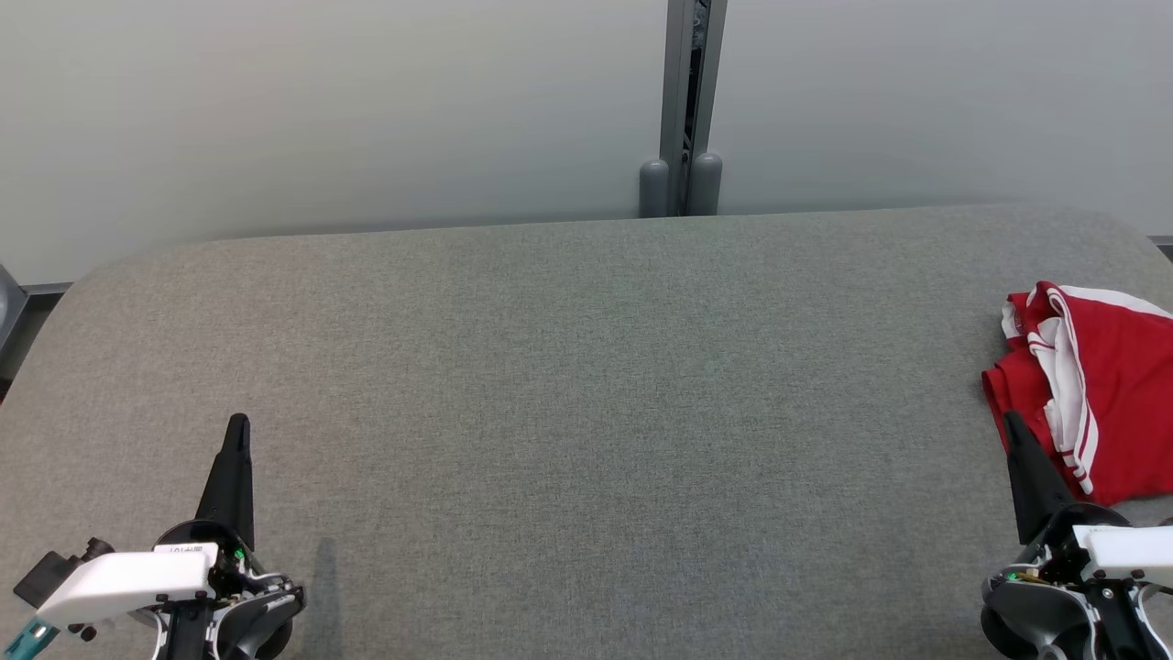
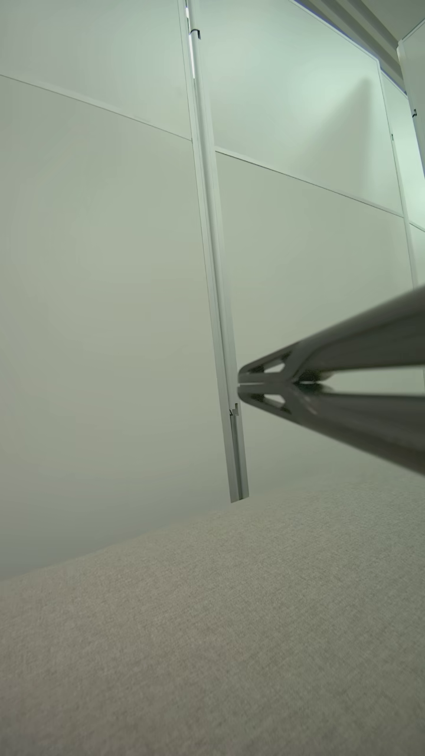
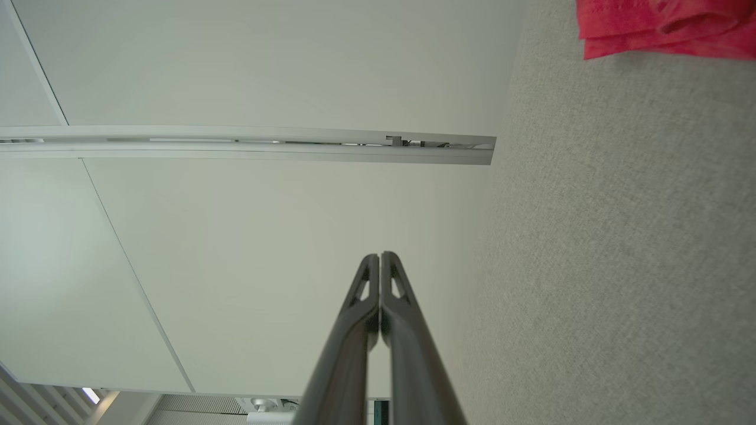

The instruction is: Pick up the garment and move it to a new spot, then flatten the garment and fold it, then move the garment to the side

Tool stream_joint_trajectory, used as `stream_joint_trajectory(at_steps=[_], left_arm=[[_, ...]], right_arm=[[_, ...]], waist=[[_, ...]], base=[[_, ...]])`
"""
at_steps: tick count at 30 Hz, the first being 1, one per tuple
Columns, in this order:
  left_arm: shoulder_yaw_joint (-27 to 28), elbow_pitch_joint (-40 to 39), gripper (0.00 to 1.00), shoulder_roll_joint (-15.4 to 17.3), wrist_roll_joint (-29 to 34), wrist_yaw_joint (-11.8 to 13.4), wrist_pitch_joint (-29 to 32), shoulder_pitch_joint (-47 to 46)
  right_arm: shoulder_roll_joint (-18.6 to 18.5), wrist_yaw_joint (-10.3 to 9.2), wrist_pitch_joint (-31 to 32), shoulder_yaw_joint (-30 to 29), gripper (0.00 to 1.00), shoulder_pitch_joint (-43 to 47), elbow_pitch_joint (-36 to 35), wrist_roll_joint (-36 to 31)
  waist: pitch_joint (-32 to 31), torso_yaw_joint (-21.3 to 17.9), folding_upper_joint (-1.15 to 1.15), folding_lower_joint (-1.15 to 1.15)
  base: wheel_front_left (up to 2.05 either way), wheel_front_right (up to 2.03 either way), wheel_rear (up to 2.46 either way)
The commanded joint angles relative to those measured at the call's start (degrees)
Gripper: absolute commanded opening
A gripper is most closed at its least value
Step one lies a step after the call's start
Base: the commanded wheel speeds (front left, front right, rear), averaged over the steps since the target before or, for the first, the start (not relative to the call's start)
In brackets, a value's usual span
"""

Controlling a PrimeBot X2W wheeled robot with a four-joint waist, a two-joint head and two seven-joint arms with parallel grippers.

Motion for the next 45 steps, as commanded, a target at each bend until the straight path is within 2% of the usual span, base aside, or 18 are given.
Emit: stream_joint_trajectory(at_steps=[1, 45], left_arm=[[0.19, -0.19, 0.0, 0.3, -0.07, -0.22, 0.15, -0.8], [0.19, -0.19, 0.0, 0.3, -0.07, -0.22, 0.15, -0.8]], right_arm=[[-0.53, 0.01, 0.15, 0.0, 0.0, 0.55, -0.2, 0.11], [-0.53, 0.01, 0.15, 0.0, 0.0, 0.55, -0.2, 0.12]], waist=[[0.0, 0.0, 0.0, 0.0], [0.0, 0.0, 0.0, 0.0]], base=[[0.0, 0.0, 0.0], [0.0, 0.0, 0.0]])
